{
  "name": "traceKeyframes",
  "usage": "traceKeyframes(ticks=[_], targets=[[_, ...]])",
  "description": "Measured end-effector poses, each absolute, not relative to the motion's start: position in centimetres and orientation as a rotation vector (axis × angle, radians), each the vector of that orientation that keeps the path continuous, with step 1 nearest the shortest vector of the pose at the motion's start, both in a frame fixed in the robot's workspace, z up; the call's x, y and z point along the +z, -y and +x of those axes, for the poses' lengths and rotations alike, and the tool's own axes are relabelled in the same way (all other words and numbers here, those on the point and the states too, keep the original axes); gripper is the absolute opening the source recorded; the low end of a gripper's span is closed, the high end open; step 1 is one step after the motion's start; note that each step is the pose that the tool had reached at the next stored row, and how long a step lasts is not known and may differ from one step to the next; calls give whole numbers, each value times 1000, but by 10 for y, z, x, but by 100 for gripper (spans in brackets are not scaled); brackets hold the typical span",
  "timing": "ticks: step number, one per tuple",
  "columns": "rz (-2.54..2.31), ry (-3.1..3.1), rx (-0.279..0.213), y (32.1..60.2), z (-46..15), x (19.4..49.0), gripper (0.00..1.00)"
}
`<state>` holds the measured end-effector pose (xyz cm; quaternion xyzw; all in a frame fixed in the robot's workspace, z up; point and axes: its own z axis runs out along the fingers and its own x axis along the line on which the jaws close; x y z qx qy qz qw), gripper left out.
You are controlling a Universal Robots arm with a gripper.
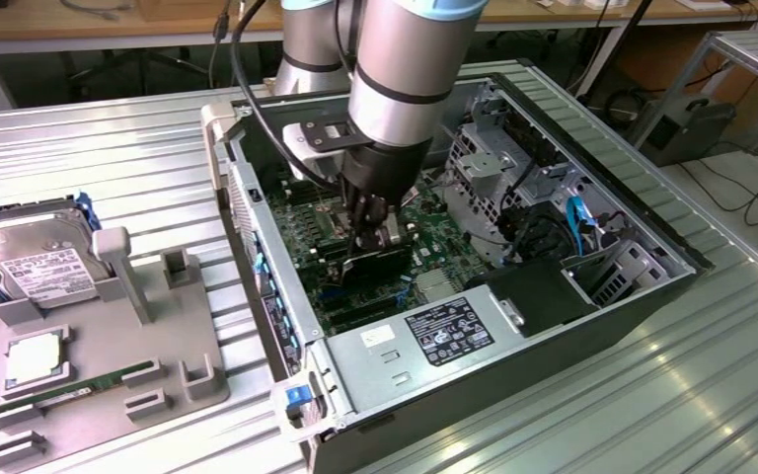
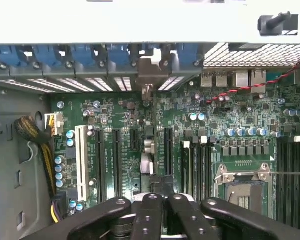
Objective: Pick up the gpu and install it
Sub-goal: 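Press down on the gpu until it lock into place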
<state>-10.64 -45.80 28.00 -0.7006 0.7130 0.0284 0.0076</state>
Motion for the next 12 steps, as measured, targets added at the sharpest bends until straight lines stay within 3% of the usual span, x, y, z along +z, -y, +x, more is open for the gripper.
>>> traceKeyframes(ticks=[12], targets=[[-2199, -2234, 75, 458, -114, 268, 11]])
